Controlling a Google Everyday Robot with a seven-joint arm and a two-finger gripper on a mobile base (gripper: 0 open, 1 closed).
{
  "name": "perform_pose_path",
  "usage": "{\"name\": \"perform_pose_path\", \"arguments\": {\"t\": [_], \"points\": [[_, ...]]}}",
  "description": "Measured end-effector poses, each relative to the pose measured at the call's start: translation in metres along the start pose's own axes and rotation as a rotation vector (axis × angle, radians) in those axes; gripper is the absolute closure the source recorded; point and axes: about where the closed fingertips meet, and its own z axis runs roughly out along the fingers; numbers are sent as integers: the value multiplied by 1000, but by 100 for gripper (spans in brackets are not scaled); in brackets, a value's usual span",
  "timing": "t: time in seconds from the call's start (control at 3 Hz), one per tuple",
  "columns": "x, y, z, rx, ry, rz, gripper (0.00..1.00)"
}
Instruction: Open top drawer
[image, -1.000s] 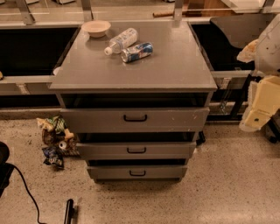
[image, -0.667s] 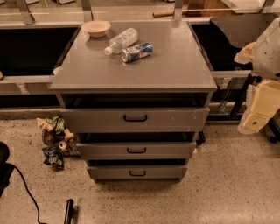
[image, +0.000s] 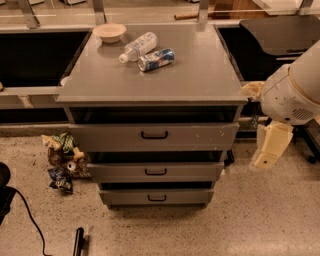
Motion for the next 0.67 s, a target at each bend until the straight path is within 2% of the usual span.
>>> {"name": "perform_pose_path", "arguments": {"t": [0.33,0.67], "points": [[0,0,0,0,0,0,0],[6,-2,47,-26,10,-40,0]]}}
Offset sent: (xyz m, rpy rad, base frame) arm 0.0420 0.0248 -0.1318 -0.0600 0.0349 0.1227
